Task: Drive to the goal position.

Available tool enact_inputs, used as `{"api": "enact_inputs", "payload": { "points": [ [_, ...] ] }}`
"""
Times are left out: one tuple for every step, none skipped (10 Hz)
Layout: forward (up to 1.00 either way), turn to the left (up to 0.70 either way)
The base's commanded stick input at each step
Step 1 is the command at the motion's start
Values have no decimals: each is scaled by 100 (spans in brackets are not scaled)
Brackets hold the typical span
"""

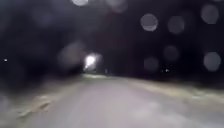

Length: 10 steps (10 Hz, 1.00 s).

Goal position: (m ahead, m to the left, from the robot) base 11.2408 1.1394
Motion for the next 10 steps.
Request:
{"api": "enact_inputs", "payload": {
  "points": [
    [100, 0],
    [100, 0],
    [100, 0],
    [100, 0],
    [100, 0],
    [100, 0],
    [100, 0],
    [100, 0],
    [100, 0],
    [100, 4]
  ]
}}
